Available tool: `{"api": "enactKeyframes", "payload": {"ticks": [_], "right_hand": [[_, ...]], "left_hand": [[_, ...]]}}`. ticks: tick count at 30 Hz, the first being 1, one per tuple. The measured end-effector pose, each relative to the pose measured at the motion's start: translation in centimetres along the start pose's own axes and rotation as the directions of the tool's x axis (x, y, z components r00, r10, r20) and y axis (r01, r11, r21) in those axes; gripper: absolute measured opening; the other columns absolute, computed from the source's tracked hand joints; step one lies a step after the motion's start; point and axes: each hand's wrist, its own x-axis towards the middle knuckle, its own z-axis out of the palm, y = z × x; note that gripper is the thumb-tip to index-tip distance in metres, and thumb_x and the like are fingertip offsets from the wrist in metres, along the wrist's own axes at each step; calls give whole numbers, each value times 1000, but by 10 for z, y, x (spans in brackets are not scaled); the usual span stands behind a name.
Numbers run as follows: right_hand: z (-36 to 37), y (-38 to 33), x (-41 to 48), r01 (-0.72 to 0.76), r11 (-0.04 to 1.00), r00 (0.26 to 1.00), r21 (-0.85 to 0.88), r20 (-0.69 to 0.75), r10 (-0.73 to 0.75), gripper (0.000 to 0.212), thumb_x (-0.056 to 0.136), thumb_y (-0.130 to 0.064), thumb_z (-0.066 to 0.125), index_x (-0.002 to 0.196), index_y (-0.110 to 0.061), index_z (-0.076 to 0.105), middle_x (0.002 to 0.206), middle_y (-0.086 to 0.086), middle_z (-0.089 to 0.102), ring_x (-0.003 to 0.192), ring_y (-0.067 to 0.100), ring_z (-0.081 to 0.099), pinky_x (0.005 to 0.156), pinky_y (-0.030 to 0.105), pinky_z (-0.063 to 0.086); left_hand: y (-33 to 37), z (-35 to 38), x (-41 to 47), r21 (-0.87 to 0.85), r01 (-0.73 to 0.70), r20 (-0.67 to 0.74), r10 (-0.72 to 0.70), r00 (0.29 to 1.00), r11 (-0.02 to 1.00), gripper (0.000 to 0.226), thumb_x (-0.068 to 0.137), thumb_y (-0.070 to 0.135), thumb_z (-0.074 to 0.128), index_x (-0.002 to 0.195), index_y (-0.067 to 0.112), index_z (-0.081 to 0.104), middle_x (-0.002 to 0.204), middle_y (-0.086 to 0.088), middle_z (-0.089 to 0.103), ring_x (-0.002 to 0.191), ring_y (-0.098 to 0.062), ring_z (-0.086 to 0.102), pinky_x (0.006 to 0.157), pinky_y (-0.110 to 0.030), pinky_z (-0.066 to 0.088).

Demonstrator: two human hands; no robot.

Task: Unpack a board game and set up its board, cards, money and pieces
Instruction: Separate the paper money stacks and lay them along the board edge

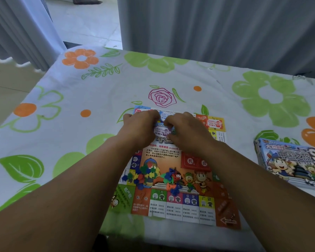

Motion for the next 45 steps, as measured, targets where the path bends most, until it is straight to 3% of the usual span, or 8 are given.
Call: {"api": "enactKeyframes", "payload": {"ticks": [5, 13, 17, 24, 30, 36, 45], "right_hand": [[1, 1, 0, 6, 1000, 1000, -1, 1, -6, 18, 91, -20, 64, 108, -19, 60, 102, 2, 63, 101, 24, 51, 81, 41, 48], [2, 2, -1, 22, 1000, 1000, -16, -20, -23, 16, 90, -19, 63, 106, -18, 60, 99, 3, 63, 98, 24, 52, 79, 41, 48], [2, 2, -1, 31, 999, 999, -27, -18, -32, 26, 90, -27, 66, 115, -19, 61, 105, 3, 65, 101, 24, 53, 81, 40, 49], [4, 2, 0, 29, 999, 999, -37, -42, -31, 25, 91, -21, 65, 116, -18, 62, 106, 3, 66, 104, 25, 53, 79, 37, 46], [3, 3, 1, 35, 999, 998, -24, -47, -36, 29, 90, -24, 66, 118, -17, 62, 106, 5, 65, 102, 26, 54, 80, 39, 48], [1, 6, 1, 17, 1000, 1000, -17, -22, -17, 35, 87, -25, 68, 121, -18, 61, 108, 5, 66, 103, 25, 53, 82, 41, 49], [5, 2, 1, 50, 999, 999, 19, -20, -50, 28, 88, -19, 69, 115, -18, 61, 109, 2, 66, 106, 26, 52, 83, 43, 50]], "left_hand": [[-4, 6, 4, -42, 16, -6, -16, 1000, 999, 33, 86, 21, 68, 114, 35, 56, 114, 3, 68, 112, -29, 56, 98, -45, 43], [-3, 4, 6, 11, -17, -9, 17, 1000, 1000, 41, 88, 19, 68, 126, 32, 56, 117, 8, 69, 117, -21, 56, 103, -43, 30], [-1, 6, 6, 7, -32, -12, 32, 999, 999, 39, 88, 20, 69, 123, 29, 57, 117, 4, 69, 114, -22, 59, 107, -48, 36], [-1, 5, 5, -35, -34, -10, 33, 999, 999, 44, 86, 18, 71, 127, 26, 57, 120, 1, 68, 112, -24, 60, 104, -48, 42], [-9, -7, 5, -145, 13, -119, -31, 992, 989, 53, 79, 19, 74, 128, 30, 55, 112, 12, 66, 115, -16, 56, 104, -44, 32], [-14, -2, 6, -51, 42, -26, -43, 999, 998, 62, 78, 16, 63, 135, 36, 45, 120, 9, 65, 125, -19, 39, 97, -42, 24], [-15, 4, 9, -1, 30, -32, -31, 999, 1000, 59, 83, 28, 71, 136, 33, 46, 121, 8, 66, 125, -20, 41, 101, -47, 26]]}}
